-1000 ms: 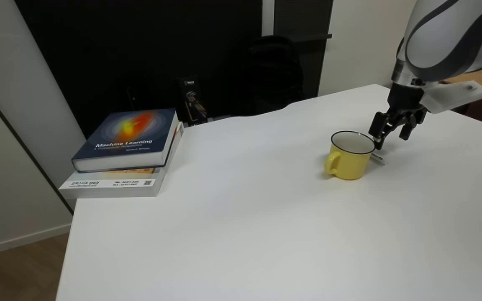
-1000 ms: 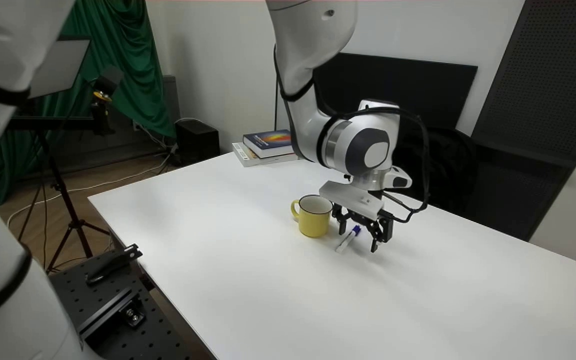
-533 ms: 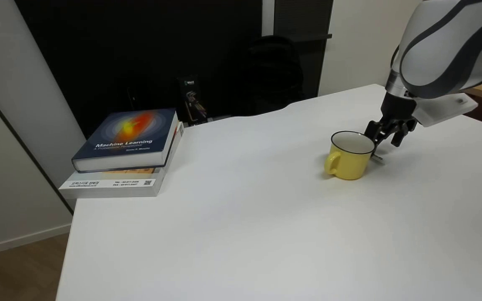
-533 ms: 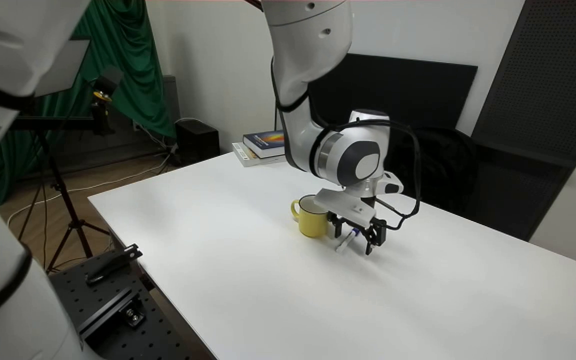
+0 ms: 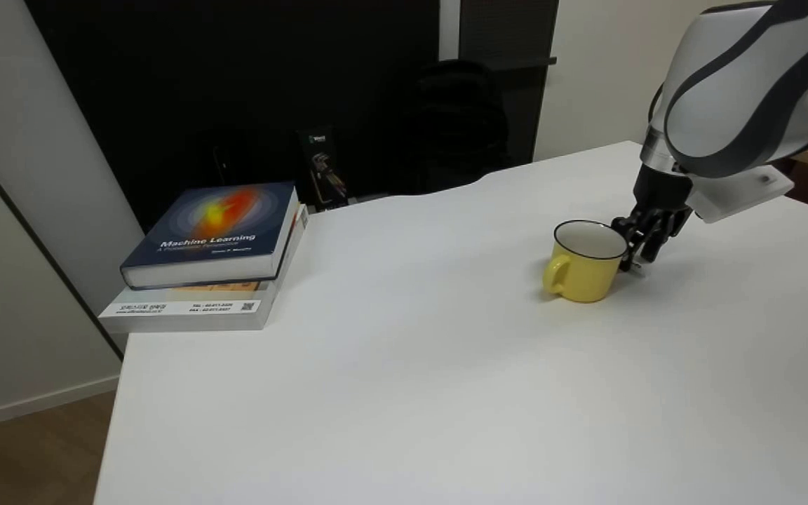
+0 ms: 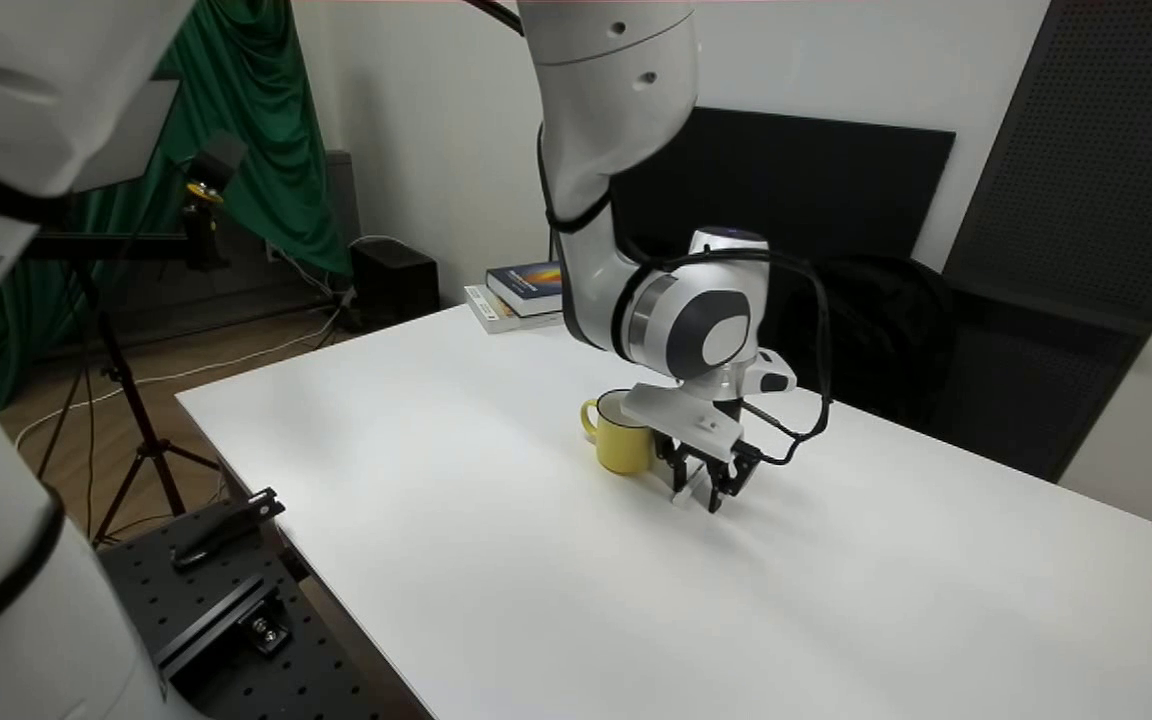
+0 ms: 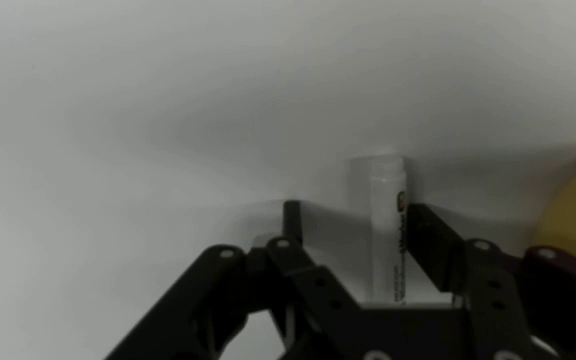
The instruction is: Put the marker in the cup
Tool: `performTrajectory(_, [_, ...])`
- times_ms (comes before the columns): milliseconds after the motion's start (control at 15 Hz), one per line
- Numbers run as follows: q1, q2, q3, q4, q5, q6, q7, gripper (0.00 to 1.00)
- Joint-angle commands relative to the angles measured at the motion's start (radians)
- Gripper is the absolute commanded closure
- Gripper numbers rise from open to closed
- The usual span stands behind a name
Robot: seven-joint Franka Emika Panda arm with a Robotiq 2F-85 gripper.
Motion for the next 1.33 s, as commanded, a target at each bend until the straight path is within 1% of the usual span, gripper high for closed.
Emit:
performTrajectory(0, [0.008, 0.012, -0.010, 0.010, -0.010, 0.006, 0.023, 0.74])
performTrajectory(133, [-0.001, 0.010, -0.008, 0.020, -0.004, -0.022, 0.021, 0.87])
performTrajectory(200, [0.004, 0.011, -0.018, 0.029, -0.007, -0.036, 0.030, 0.94])
performTrajectory(267, [0.005, 0.013, -0.026, 0.045, -0.007, -0.066, 0.037, 0.98])
performTrajectory(333, [0.002, 0.009, -0.028, 0.057, -0.004, -0.090, 0.040, 0.99])
performTrajectory(467, [0.002, 0.006, -0.040, 0.094, -0.005, -0.162, 0.050, 0.96])
performTrajectory(800, [0.000, -0.008, -0.044, 0.228, -0.001, -0.400, 0.071, 0.96])
performTrajectory(1000, [0.007, -0.011, -0.037, 0.310, 0.003, -0.517, 0.096, 0.96])
performTrajectory(1133, [0.010, -0.015, -0.023, 0.365, 0.020, -0.619, 0.113, 0.96])
performTrajectory(1267, [0.016, -0.015, -0.012, 0.411, 0.037, -0.694, 0.137, 0.96])
